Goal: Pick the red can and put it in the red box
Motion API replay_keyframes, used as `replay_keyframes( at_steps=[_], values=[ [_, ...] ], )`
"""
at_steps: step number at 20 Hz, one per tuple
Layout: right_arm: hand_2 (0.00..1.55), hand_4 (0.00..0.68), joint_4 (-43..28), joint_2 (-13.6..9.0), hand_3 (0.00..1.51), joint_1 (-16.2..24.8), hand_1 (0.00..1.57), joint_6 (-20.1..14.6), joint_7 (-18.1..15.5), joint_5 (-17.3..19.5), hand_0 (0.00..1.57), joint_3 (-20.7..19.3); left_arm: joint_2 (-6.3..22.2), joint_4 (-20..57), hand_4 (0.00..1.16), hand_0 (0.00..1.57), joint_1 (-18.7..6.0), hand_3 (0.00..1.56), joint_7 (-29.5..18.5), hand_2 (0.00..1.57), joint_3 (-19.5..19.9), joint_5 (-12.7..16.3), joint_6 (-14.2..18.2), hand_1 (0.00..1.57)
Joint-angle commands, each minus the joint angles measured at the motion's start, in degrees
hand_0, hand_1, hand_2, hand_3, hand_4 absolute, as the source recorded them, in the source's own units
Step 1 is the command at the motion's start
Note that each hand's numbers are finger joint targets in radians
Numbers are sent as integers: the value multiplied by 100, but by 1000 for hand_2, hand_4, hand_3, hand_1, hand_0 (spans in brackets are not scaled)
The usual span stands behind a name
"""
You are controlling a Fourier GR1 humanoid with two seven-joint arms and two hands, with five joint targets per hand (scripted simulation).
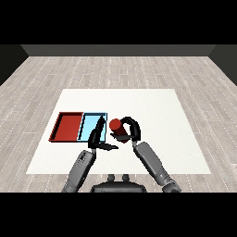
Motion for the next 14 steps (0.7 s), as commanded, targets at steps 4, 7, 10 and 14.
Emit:
replay_keyframes(
  at_steps=[4,7,10,14],
  values=[
    [1451,630,-51,5,1389,-385,1455,-431,207,-180,1455,296,-1,543,0,0,-191,0,-298,0,-385,295,124,0],
    [1448,634,-26,5,1379,-400,1457,-197,290,-24,1457,89,-1,1116,0,0,-576,0,-387,0,-360,582,251,0],
    [1438,631,-631,5,1389,188,1443,-172,247,165,1443,326,-1,909,0,0,-306,0,-331,0,-315,474,-4,0],
    [1434,641,-22,5,1378,-83,1451,-420,-66,-224,1451,546,-1,1430,0,0,-524,0,-544,0,-279,672,19,0]
  ],
)
